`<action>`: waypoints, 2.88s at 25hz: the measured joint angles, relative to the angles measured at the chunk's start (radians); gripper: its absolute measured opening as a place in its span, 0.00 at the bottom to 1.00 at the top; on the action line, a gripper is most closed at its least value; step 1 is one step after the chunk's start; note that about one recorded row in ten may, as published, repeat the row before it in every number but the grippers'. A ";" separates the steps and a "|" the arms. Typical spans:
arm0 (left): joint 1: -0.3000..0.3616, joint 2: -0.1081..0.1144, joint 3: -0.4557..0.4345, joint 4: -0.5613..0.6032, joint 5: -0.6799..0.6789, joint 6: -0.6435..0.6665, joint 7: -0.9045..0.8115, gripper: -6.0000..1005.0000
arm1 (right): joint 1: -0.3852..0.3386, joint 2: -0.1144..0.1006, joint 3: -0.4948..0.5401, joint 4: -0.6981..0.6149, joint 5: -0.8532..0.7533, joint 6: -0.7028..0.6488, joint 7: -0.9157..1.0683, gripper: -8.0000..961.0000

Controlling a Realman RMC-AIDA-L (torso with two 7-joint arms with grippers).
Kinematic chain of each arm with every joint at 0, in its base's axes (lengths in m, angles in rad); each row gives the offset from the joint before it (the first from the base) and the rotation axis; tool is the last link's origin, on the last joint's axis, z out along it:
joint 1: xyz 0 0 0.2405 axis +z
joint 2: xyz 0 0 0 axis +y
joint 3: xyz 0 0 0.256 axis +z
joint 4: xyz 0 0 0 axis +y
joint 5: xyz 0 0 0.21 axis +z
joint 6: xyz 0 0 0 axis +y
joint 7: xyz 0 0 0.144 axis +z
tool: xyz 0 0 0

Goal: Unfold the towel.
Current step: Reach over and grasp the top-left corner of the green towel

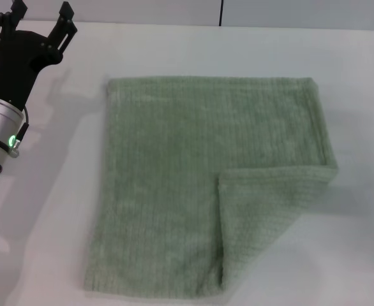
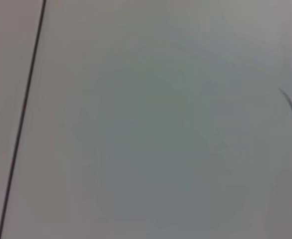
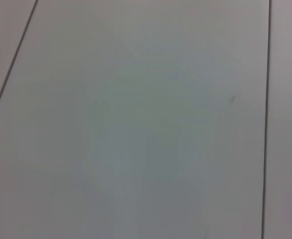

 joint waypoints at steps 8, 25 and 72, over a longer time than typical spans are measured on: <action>-0.006 0.000 0.008 0.000 0.001 -0.001 0.000 0.86 | 0.001 0.000 0.000 -0.003 0.000 0.000 0.000 0.84; -0.029 0.002 0.007 0.003 -0.007 -0.054 0.011 0.85 | 0.009 0.000 -0.002 -0.002 -0.001 0.000 0.001 0.84; -0.090 0.007 0.093 0.005 0.002 -0.242 -0.025 0.75 | 0.024 -0.005 0.011 -0.004 0.000 -0.001 0.024 0.84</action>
